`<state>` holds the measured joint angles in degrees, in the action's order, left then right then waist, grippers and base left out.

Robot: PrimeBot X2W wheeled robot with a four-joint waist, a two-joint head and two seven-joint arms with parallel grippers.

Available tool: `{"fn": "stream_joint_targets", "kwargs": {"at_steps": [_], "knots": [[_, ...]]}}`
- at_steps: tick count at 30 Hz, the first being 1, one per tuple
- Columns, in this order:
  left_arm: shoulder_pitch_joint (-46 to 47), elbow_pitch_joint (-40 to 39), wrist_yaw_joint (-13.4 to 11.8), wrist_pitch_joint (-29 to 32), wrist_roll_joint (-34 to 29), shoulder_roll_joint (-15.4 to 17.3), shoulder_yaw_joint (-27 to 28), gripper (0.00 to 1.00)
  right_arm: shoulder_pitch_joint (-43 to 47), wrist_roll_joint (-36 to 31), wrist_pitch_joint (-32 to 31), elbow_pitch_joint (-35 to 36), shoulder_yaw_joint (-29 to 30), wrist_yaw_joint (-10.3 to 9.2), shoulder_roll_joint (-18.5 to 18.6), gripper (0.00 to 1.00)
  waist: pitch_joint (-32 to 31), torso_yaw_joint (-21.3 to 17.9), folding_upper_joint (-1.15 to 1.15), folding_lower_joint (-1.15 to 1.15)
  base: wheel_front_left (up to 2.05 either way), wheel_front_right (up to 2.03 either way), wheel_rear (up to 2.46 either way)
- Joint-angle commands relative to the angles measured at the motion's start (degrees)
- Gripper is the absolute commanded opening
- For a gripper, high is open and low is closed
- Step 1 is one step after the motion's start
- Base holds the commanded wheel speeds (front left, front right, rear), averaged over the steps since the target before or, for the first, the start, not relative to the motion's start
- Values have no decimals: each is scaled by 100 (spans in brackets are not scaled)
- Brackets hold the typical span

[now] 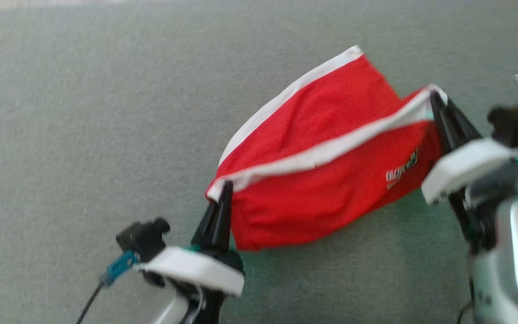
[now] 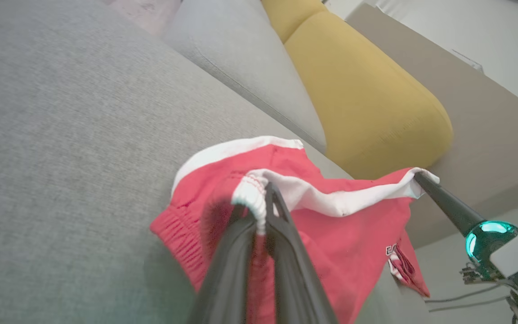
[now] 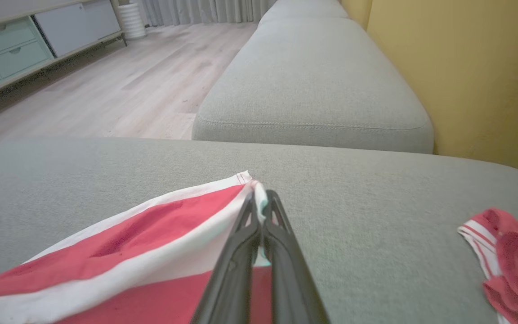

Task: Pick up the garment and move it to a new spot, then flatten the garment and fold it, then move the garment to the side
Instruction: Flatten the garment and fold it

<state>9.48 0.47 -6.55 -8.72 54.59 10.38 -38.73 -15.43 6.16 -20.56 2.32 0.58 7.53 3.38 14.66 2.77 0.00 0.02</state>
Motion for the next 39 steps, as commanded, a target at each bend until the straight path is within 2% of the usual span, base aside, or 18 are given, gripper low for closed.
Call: {"fn": "stream_joint_targets", "kwargs": {"at_steps": [1,9,18,23,24,25,26,27,28,29,33,39], "knots": [[225,-88,-16,-65,70,-68,236,0,-290,-30,-27,86,-127,-4,90,0,209,207,0,-2,0,0,0],[921,793,97,-121,401,-512,453,0,-1800,-139,-96,-1642,-321,-4,353,0,505,510,0,-2,0,0,0],[1557,1425,222,-190,576,-704,297,0,-2969,-283,123,-3241,-493,-4,522,0,693,709,0,-2,0,0,0],[1777,1665,203,-182,635,-731,143,0,-3274,-395,388,-3811,-504,-4,570,0,729,749,0,-2,0,0,0],[1812,1705,190,-188,658,-734,130,0,-3317,-426,472,-3906,-500,-4,567,2,728,752,0,-2,0,0,0],[1851,1742,174,-197,669,-737,110,0,-3356,-460,581,-3987,-497,-4,557,27,727,755,0,-2,0,0,0],[1888,1777,152,-210,667,-739,88,19,-3389,-479,719,-4054,-542,-4,541,82,723,758,0,-2,0,0,0],[1925,1822,101,-223,643,-740,61,39,-3417,-474,849,-4129,-588,-4,530,100,716,758,0,-2,0,0,0],[1969,1862,57,-235,582,-741,12,77,-3442,-473,931,-4229,-596,-4,529,100,705,758,0,-2,0,0,0],[1998,1892,33,-247,533,-742,-31,100,-3466,-479,993,-4331,-623,-4,526,100,692,757,0,-2,0,0,0],[2024,1941,-68,-247,357,-695,-182,100,-3524,-485,1251,-4664,-644,-4,514,100,601,752,0,-2,0,0,0],[1861,1752,-209,-73,155,-394,-386,100,-3553,-395,1417,-4936,-744,-4,497,100,449,718,0,-2,0,0,0]]}}
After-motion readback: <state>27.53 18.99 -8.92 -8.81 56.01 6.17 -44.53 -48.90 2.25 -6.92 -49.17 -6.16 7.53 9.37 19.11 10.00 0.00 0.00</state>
